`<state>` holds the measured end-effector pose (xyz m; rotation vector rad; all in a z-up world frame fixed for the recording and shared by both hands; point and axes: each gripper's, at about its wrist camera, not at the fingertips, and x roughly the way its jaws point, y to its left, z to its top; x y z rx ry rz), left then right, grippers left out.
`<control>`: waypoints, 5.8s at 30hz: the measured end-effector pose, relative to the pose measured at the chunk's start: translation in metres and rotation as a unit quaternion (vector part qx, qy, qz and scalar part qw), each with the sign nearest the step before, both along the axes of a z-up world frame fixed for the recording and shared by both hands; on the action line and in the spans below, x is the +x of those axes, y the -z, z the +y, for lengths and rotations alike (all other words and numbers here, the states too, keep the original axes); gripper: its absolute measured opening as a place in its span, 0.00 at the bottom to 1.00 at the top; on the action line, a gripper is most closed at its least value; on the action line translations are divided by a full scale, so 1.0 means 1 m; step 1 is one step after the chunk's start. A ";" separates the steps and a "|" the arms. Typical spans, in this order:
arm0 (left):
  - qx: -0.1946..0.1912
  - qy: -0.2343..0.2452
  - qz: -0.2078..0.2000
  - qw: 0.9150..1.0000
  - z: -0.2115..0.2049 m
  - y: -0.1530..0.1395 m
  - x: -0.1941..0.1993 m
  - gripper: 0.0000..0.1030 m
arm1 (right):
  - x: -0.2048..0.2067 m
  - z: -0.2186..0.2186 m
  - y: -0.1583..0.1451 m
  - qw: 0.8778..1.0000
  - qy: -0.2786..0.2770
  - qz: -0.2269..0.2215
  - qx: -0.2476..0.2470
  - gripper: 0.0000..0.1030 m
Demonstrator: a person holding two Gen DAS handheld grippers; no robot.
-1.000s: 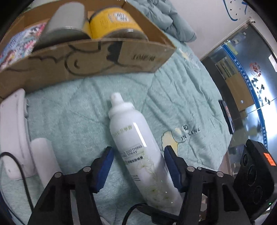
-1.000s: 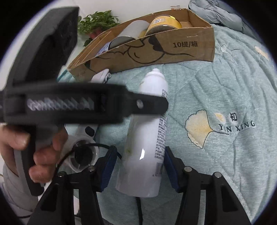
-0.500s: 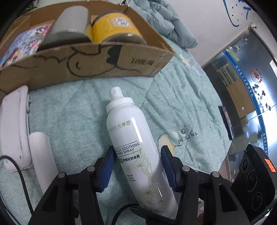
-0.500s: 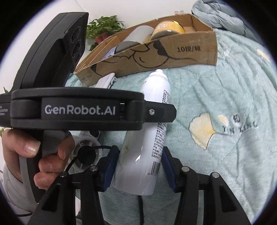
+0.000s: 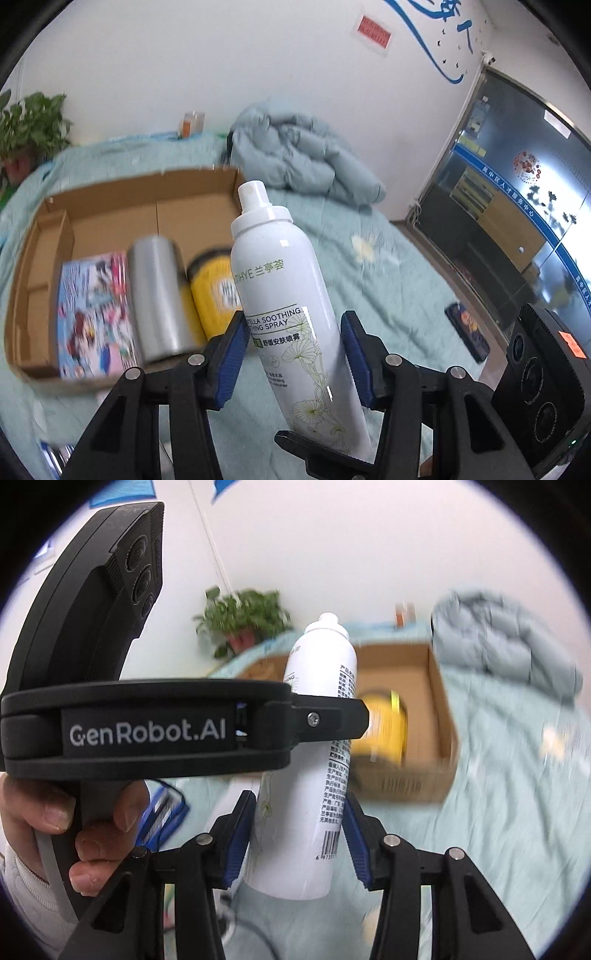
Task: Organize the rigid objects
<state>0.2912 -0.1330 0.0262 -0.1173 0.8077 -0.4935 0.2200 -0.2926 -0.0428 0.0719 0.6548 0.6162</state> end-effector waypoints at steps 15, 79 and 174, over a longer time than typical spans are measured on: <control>0.022 0.015 -0.003 1.000 -0.026 -0.068 0.128 0.47 | 0.099 0.011 -0.042 1.000 0.017 -0.017 -0.009 0.45; 0.066 -0.232 -0.126 0.962 0.210 -0.031 -0.181 0.99 | -0.056 0.019 0.000 1.000 -0.004 -0.004 -0.009 1.00; 0.021 -0.139 -0.006 0.990 0.199 0.036 -0.049 0.59 | 0.029 0.198 0.011 0.986 -0.139 -0.097 -0.007 0.49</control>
